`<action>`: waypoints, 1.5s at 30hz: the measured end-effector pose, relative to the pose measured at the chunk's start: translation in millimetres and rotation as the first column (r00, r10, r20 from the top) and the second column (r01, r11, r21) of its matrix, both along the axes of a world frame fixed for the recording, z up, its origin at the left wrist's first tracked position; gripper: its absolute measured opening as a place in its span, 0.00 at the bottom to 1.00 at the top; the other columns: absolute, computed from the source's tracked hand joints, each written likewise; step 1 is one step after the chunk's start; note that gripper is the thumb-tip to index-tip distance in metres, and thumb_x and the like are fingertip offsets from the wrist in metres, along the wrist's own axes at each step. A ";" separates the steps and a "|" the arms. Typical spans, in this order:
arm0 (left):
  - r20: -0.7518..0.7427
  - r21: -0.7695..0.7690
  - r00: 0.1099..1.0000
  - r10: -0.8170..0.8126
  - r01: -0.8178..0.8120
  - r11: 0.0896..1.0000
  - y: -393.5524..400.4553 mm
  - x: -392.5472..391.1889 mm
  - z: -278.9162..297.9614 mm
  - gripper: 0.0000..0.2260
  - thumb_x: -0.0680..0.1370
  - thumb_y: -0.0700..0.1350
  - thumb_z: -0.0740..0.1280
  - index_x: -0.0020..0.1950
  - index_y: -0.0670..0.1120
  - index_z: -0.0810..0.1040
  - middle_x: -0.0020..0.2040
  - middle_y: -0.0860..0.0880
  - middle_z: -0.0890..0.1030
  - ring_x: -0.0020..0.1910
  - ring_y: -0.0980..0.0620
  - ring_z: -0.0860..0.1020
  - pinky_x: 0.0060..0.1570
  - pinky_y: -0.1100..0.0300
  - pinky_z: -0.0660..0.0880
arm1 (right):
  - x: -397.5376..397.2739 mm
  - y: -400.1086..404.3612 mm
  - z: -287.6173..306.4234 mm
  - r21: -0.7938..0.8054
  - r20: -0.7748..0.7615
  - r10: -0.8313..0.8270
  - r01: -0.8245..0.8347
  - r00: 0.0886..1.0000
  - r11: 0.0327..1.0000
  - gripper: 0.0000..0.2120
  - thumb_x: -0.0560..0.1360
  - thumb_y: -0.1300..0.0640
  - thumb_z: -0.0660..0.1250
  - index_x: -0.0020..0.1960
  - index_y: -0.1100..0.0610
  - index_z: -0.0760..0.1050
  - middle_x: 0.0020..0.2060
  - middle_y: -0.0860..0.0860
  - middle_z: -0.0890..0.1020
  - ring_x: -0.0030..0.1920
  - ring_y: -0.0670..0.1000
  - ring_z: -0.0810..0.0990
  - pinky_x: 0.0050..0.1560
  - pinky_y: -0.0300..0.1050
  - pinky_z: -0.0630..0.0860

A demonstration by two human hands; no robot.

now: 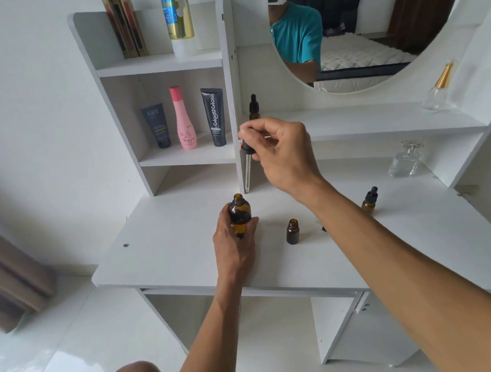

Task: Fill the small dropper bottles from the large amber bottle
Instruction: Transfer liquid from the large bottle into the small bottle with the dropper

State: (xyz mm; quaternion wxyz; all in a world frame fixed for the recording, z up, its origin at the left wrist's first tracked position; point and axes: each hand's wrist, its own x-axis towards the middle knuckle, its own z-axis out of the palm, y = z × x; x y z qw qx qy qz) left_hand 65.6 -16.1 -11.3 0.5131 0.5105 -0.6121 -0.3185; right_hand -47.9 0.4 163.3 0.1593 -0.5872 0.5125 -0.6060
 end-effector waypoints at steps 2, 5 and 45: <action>-0.004 0.003 1.000 -0.003 0.003 1.000 0.1 0.4 -0.2 0.19 0.77 0.49 0.72 0.66 0.54 0.72 0.54 0.56 0.81 0.50 0.57 0.79 0.51 0.61 0.76 | 5.7 -5.3 0.4 0.000 -0.011 0.009 -0.009 1.000 1.000 0.08 0.78 0.55 0.69 0.53 0.57 0.84 0.41 0.50 0.86 0.43 0.47 0.85 0.47 0.50 0.84; 0.000 -0.001 1.000 -0.007 0.007 1.000 -0.5 0.8 -0.6 0.20 0.76 0.49 0.72 0.66 0.55 0.72 0.54 0.56 0.81 0.50 0.56 0.79 0.51 0.62 0.75 | 11.4 -12.4 -2.7 0.007 -0.018 0.019 -0.019 1.000 1.000 0.07 0.78 0.55 0.70 0.52 0.57 0.84 0.41 0.51 0.86 0.43 0.49 0.86 0.47 0.52 0.84; -0.024 -0.011 0.998 -0.061 0.061 0.998 2.4 3.3 3.3 0.17 0.77 0.47 0.72 0.63 0.56 0.72 0.51 0.59 0.80 0.49 0.64 0.78 0.45 0.73 0.72 | 20.3 -20.3 -69.7 0.190 -0.128 -0.012 0.036 0.992 0.981 0.07 0.78 0.55 0.70 0.47 0.58 0.84 0.39 0.47 0.85 0.41 0.45 0.83 0.47 0.41 0.81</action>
